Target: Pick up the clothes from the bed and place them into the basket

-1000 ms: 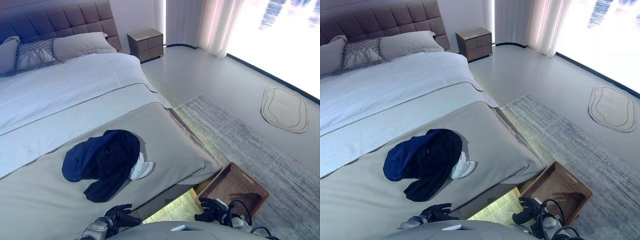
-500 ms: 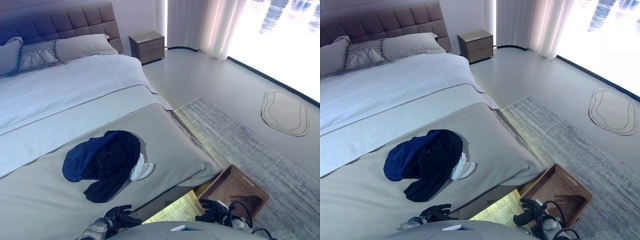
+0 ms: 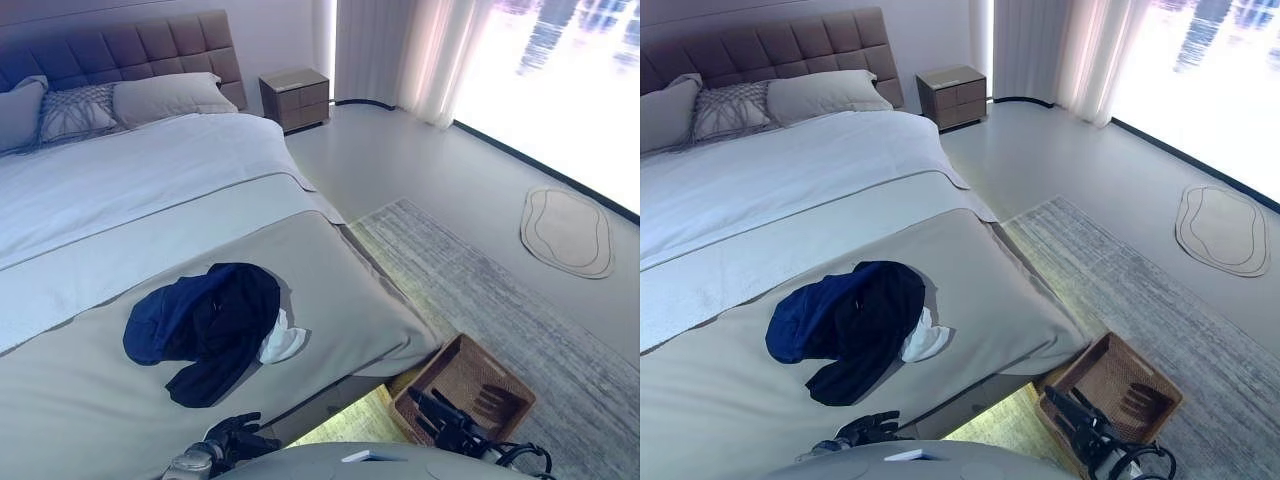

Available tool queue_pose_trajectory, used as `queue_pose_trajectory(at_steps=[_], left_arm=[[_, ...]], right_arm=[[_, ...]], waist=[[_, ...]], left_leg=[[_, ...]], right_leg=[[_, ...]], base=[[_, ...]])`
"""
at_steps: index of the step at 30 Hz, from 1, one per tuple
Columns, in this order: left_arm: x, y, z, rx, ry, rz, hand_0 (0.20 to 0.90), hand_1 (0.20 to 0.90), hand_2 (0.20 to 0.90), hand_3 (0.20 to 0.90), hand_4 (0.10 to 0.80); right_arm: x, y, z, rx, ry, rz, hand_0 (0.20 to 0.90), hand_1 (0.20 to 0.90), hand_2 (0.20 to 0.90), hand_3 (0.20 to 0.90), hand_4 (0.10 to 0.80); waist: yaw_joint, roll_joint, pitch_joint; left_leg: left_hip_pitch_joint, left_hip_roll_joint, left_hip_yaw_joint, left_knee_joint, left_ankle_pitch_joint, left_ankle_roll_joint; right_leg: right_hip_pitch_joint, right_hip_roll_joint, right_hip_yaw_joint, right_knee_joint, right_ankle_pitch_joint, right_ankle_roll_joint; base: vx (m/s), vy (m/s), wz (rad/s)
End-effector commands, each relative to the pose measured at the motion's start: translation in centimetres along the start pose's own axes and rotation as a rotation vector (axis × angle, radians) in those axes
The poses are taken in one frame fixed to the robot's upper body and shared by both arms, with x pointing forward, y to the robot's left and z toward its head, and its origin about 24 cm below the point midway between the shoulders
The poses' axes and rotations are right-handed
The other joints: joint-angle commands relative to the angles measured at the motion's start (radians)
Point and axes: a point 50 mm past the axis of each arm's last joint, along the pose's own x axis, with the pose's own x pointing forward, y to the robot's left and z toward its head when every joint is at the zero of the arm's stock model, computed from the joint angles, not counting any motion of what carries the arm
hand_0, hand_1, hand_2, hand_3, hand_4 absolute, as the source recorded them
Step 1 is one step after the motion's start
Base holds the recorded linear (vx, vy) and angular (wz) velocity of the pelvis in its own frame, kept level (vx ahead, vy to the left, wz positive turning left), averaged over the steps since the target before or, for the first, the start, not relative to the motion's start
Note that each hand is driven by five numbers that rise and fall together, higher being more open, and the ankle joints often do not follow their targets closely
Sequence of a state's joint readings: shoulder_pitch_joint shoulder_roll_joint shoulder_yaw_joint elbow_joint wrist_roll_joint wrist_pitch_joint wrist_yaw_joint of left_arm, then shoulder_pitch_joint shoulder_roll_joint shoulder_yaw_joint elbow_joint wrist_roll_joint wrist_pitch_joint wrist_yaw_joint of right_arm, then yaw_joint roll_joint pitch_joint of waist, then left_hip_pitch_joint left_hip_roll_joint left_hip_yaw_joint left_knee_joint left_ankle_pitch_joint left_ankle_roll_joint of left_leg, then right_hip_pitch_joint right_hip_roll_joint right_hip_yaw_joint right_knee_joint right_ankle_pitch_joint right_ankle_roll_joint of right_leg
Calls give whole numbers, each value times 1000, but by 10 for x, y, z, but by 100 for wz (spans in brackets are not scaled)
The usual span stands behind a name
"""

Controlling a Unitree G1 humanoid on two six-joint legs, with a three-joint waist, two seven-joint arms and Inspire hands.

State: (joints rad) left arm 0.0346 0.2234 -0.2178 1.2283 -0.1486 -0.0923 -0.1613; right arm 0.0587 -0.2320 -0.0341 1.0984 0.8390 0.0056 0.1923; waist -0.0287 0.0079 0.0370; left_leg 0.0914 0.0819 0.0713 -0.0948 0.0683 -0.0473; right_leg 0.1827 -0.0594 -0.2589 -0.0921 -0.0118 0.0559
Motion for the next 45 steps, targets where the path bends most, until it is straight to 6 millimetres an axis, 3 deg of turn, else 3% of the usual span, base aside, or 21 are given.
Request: queue_pose_trajectory(at_steps=[1,4,5,7,11,14,15,18,20,23,28,32,38,39,40,41,45], left_arm=[[0,8,7,-10,-34,30,900,900,900,900,800],[-1,10,5,19,-30,31,900,900,900,900,800],[-1,10,5,23,-30,30,900,900,900,900,800],[-2,9,2,33,-27,31,900,900,900,900,800],[-4,11,0,59,-31,32,900,900,900,900,800],[-4,14,1,71,-35,34,900,900,900,900,800],[-4,17,6,84,-45,41,900,900,900,900,800],[-4,28,23,88,-95,64,900,900,900,900,800],[-4,34,37,76,-136,80,900,900,900,900,800],[-5,38,54,83,-200,84,900,900,900,900,800],[-7,38,75,71,-305,78,900,900,900,900,800],[-8,36,89,65,-379,62,900,900,900,900,800],[-12,46,92,59,-398,68,900,900,900,900,800],[-13,48,92,60,-398,70,900,900,900,900,800],[-14,50,92,62,-399,73,900,900,900,900,800],[-14,52,92,60,-400,74,900,900,900,900,800],[-15,54,90,62,-402,74,900,900,900,900,800]], right_arm=[[13,65,50,-195,-237,211,900,900,900,900,800],[12,91,86,-504,-367,200,900,900,900,900,800],[12,94,91,-522,-383,195,900,900,900,900,800],[8,117,115,-782,-469,205,900,900,900,900,800],[-6,177,150,-860,-574,353,900,900,900,900,800],[-17,206,162,-978,-696,351,900,900,900,900,800],[-29,233,173,-1093,-826,333,900,900,900,900,800],[-61,286,202,-1289,-1108,263,900,900,900,900,800],[-84,313,218,-1432,-1283,188,900,900,900,900,800],[-108,337,238,-1515,-1415,87,900,900,900,900,800],[-123,352,259,-1547,-1491,-75,900,900,900,900,800],[-130,351,281,-1545,-1509,-248,900,900,900,900,800],[-122,328,312,-1673,-1216,-509,900,900,900,900,800],[-122,324,316,-1678,-1179,-530,825,825,825,812,712],[-123,322,320,-1687,-1157,-551,521,521,521,458,358],[-127,323,322,-1682,-1172,-556,300,300,300,200,100],[-138,328,330,-1652,-1222,-549,300,300,300,200,100]], waist=[[65,-18,32],[113,-28,44],[118,-29,43],[155,-35,52],[238,-46,99],[265,-48,120],[286,-50,141],[319,-57,189],[341,-60,222],[378,-64,267],[427,-65,326],[469,-62,373],[518,-62,419],[524,-63,425],[530,-64,430],[534,-65,434],[539,-65,436]], left_leg=[[63,-95,32,8,-128,65],[55,-105,-7,8,-122,69],[50,-106,-11,8,-120,70],[41,-112,-35,8,-114,72],[8,-123,-91,44,-105,78],[-31,-130,-119,72,-103,82],[-56,-132,-135,80,-98,85],[-118,-130,-159,90,-82,86],[-159,-130,-175,97,-69,86],[-220,-133,-195,114,-55,88],[-288,-135,-215,150,-66,86],[-355,-134,-234,177,-61,81],[-411,-135,-260,200,-58,78],[-415,-134,-264,200,-57,78],[-417,-133,-268,195,-53,77],[-420,-132,-272,191,-51,76],[-415,-127,-279,170,-42,71]], right_leg=[[-23,-17,16,55,-16,11],[-19,-24,-18,63,-24,6],[-21,-25,-22,63,-23,5],[-20,-31,-45,68,-25,2],[-27,-53,-95,109,-38,-7],[-51,-63,-115,135,-38,-7],[-72,-67,-123,155,-41,-6],[-123,-75,-143,183,-36,0],[-153,-85,-157,205,-29,4],[-191,-113,-180,251,-10,11],[-223,-153,-190,324,-14,25],[-245,-163,-211,328,-17,26],[-282,-166,-240,349,-32,25],[-286,-166,-245,351,-31,26],[-288,-164,-250,350,-32,28],[-292,-164,-255,351,-31,29],[-301,-167,-266,357,-31,33]], base=[[1,50,25],[15,36,46],[30,48,43],[30,63,45],[29,80,47],[-13,78,46],[-65,41,52],[-159,4,51],[-134,13,51],[-61,22,70],[2,42,63],[-18,34,26],[23,-2,15],[50,-38,17],[51,-34,14],[44,-28,11],[21,0,3]])
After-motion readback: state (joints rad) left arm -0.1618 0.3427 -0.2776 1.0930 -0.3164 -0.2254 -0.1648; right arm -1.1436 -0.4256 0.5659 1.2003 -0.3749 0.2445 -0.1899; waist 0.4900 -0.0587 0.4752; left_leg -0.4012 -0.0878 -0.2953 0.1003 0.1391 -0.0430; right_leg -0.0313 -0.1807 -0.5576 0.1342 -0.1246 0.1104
